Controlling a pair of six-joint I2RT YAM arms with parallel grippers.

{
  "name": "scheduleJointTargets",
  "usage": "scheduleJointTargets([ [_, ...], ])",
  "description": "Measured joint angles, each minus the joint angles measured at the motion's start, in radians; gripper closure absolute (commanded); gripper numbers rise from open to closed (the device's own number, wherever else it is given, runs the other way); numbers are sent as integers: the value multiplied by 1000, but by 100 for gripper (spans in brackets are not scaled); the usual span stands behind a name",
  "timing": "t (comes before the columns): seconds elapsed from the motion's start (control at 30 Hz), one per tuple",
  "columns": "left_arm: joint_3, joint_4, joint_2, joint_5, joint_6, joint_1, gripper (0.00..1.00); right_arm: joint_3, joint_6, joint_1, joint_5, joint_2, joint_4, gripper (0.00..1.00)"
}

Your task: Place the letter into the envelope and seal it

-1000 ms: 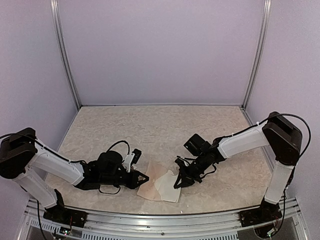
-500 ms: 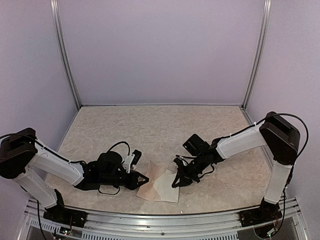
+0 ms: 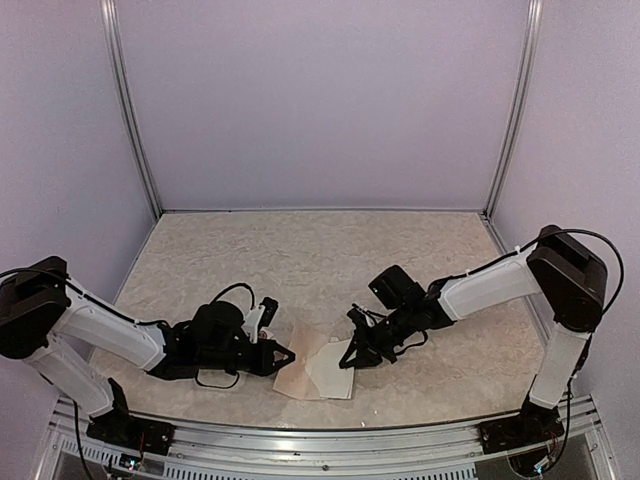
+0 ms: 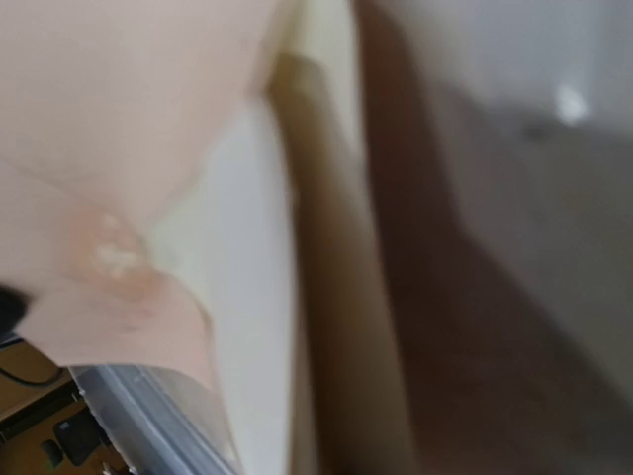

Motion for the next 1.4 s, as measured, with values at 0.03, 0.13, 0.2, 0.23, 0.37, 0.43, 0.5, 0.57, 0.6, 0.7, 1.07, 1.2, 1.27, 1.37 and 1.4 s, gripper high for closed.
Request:
scheduleJointTargets([
  [0.03,0,0,-2,1,-3,2,100,0,5,0,1,-4,8,95],
  [0.13,0,-1,-2,14,-13,11,100,0,16,0,5,-9,29,100],
  [0.2,0,0,-2,28,-20,20,96,-1,24,0,11,-9,35,100],
  [0.23,0,0,-2,33,-24,24,94,-1,27,0,15,-9,34,100],
  [0.37,0,0,0,61,-39,43,84,-1,30,0,36,-8,28,100],
  [0.43,0,0,5,69,-46,48,78,-1,29,0,45,-7,19,100],
  [0.5,0,0,15,79,-52,53,75,-1,29,0,54,-4,4,100],
  [0.57,0,-1,26,84,-55,58,79,-1,26,0,62,0,-6,100],
  [0.6,0,-1,31,87,-56,60,86,0,26,0,66,2,-14,100],
  [0.7,0,-1,45,93,-63,66,96,7,22,0,80,10,-39,100],
  [1.07,0,13,85,133,-64,81,100,57,21,1,81,49,-50,100],
  [1.2,0,19,97,142,-64,87,100,74,22,2,77,67,-47,100],
  [1.27,0,21,99,146,-64,87,100,86,22,5,71,79,-42,100],
  [1.37,0,24,100,153,-64,90,100,106,23,9,63,97,-37,100],
  [1.4,0,24,101,156,-64,92,99,111,23,11,61,102,-35,100],
])
